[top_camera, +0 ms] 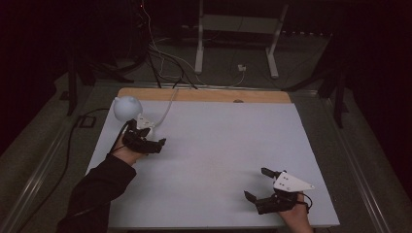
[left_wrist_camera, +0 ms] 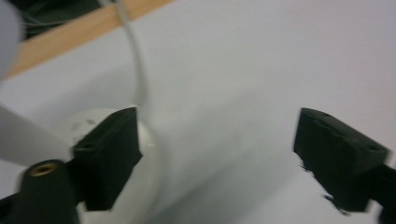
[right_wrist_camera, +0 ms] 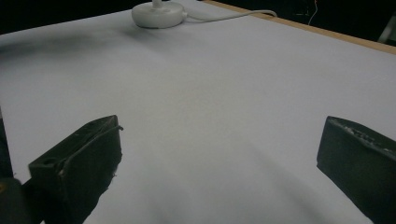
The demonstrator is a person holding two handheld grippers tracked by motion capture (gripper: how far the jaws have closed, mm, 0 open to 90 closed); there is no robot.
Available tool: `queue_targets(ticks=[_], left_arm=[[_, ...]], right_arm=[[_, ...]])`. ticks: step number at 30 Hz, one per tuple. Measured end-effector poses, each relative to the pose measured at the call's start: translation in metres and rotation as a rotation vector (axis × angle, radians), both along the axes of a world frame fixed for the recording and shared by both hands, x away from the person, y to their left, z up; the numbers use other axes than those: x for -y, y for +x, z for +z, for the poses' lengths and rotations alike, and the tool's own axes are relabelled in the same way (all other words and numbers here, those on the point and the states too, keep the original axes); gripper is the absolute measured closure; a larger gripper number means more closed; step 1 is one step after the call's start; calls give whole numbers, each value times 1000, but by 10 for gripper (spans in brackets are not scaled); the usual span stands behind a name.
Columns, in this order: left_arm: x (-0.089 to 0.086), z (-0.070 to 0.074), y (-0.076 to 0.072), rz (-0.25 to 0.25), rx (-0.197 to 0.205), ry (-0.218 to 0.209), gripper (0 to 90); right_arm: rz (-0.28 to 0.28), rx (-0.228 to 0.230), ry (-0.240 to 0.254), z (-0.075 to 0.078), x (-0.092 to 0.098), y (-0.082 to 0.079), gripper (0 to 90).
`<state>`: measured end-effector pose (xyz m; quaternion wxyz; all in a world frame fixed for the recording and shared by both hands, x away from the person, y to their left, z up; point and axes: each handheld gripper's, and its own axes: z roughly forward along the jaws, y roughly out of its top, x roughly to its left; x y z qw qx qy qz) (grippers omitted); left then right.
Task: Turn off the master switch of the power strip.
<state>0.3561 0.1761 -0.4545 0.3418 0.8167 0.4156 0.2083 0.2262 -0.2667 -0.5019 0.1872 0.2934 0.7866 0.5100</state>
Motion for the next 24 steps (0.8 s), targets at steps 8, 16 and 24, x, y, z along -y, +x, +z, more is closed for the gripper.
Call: queue_targets(ticks=[8,16,24], left_arm=[[-2,5,-12,-77,-53,-71,1],[-5,7,-29,-136,-50,-125,2],[-9,11,-47,-191,-42,-164,2]], right_arm=[[-1,-4,3,0,0,0,0],[6,-1,4,0,-1,0,0],[7,-1,0,0,-2,0,0]])
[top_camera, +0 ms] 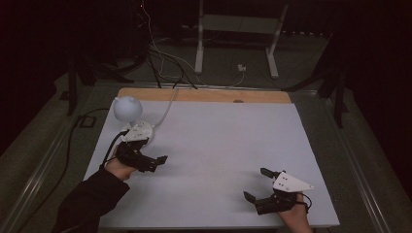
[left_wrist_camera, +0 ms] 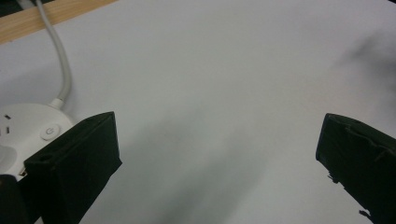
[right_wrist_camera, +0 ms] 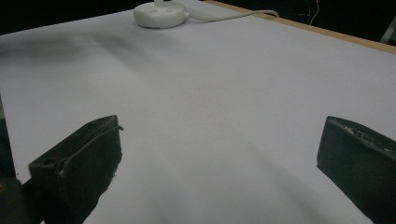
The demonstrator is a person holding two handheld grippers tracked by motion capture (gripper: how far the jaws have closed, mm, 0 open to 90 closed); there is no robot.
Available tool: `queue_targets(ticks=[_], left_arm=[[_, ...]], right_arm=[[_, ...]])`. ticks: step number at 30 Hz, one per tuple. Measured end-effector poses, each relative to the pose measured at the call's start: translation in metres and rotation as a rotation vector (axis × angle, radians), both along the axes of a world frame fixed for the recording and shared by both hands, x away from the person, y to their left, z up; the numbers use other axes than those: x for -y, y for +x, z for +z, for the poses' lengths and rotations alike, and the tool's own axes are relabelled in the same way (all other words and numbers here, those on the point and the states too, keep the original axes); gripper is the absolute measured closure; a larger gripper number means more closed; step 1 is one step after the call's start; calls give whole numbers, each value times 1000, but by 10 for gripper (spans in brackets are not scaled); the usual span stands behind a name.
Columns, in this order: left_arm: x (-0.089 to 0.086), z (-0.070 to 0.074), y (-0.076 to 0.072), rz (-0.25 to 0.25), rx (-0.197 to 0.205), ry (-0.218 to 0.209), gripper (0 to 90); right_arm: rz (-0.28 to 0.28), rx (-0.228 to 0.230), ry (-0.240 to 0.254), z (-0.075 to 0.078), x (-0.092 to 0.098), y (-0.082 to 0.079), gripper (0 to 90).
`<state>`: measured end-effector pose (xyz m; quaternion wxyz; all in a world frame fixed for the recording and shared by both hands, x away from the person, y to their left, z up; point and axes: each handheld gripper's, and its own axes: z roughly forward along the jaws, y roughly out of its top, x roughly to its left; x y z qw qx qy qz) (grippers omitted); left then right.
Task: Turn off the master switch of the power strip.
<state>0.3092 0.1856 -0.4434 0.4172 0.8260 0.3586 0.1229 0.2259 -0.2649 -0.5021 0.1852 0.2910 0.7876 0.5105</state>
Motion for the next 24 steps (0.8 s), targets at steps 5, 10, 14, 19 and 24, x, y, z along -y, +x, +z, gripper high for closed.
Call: queue_targets(ticks=[5,10,14,19,24], left_arm=[[-2,-3,-11,-34,9,-34,2],[-3,-11,-22,-61,5,-26,2],[-4,-17,-31,-78,10,-17,1],[-9,-23,-40,-97,21,-7,2],[-17,-31,-48,-101,13,-4,2]], right_arm=[[-2,2,0,0,0,0,0],[0,1,-1,0,-1,-1,0],[1,0,-3,0,-1,0,0],[4,0,-6,0,-1,0,0],[6,-1,-7,0,-2,-1,0]])
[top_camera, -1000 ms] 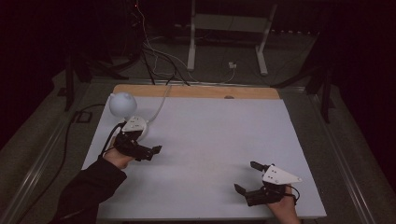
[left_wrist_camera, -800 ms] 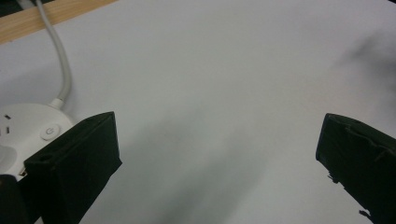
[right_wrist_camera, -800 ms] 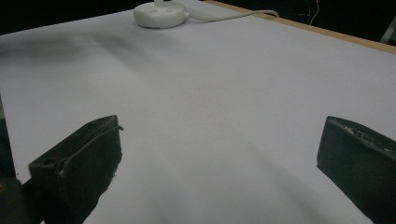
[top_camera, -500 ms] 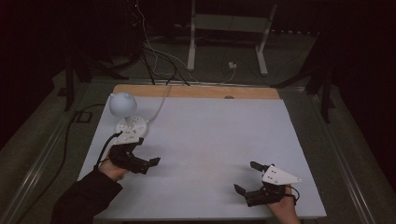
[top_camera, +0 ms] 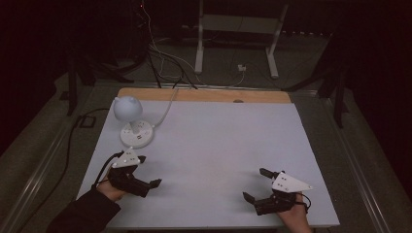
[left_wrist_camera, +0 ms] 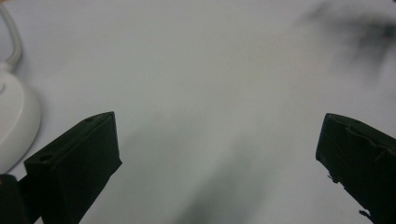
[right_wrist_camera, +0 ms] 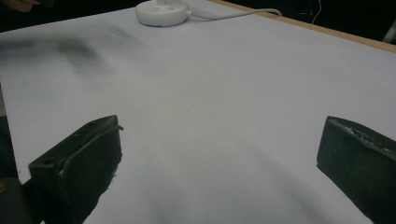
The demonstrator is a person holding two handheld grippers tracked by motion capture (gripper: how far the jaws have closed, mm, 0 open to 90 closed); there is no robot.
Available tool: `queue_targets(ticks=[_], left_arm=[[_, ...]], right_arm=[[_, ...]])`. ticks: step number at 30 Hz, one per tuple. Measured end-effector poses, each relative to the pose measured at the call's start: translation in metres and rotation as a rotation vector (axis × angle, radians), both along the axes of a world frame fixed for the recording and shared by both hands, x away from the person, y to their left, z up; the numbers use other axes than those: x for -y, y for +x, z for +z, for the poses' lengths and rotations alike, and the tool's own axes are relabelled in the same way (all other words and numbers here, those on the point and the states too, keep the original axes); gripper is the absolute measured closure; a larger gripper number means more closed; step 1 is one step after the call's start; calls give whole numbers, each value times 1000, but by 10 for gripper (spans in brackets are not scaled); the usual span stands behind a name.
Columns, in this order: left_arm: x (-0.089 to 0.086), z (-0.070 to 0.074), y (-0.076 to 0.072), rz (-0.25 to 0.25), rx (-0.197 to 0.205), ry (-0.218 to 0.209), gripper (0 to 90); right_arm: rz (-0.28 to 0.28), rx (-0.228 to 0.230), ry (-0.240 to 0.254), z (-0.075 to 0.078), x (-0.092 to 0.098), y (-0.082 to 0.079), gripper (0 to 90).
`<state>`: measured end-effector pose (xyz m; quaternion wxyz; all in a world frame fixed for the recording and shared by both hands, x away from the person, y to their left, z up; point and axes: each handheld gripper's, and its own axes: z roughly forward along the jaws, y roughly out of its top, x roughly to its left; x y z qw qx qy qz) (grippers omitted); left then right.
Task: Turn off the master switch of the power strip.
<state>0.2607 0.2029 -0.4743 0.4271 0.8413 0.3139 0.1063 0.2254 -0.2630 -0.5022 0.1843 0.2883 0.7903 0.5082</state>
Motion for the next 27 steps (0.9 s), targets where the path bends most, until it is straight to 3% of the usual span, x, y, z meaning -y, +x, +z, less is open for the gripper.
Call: queue_targets(ticks=[12,27], left_arm=[[-12,-21,-15,12,-16,60,2],[-34,-40,-34,41,5,46,2]], right_arm=[[2,-2,-1,0,-1,0,0],[3,-1,0,0,0,0,0]])
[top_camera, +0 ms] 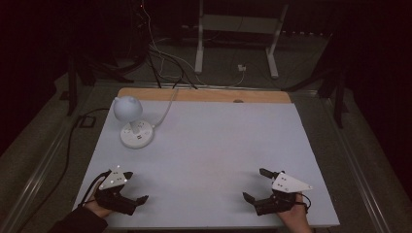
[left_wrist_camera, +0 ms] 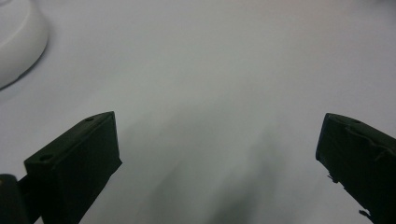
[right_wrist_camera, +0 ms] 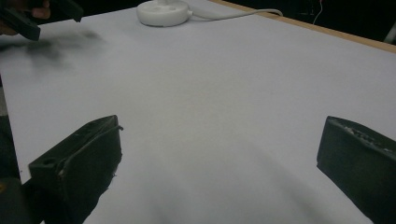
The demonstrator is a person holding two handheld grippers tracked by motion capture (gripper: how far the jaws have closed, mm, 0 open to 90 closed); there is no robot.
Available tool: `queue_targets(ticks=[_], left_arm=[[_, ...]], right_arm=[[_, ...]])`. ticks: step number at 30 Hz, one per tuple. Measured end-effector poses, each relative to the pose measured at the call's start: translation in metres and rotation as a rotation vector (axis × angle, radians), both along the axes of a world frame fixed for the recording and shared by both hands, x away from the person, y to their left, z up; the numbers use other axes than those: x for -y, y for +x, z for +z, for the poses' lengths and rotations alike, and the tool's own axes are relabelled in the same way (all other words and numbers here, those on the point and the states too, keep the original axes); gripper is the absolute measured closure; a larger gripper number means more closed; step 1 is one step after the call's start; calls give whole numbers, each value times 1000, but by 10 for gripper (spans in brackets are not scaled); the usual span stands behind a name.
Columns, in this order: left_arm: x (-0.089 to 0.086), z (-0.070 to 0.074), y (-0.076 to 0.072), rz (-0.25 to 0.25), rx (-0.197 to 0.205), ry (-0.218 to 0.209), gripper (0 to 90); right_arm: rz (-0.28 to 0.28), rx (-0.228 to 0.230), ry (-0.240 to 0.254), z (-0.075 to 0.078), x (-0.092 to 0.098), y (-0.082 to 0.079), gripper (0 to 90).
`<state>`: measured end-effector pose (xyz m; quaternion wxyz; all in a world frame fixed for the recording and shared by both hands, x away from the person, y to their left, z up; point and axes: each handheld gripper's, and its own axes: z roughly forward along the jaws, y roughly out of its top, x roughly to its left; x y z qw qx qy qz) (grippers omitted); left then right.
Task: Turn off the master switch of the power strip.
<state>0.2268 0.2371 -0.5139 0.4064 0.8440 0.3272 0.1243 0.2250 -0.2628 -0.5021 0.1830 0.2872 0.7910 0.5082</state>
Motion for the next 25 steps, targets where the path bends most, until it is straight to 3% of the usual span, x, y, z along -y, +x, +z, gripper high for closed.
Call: queue_targets(ticks=[10,19,25], left_arm=[[-4,-6,-3,13,3,9,2],[-1,-9,0,-10,-2,6,2],[-2,-7,-1,-17,0,-22,2]], right_arm=[[8,-4,-6,-1,-1,1,0],[9,-8,-10,-2,-2,1,0],[10,-10,-10,-2,-2,1,0]])
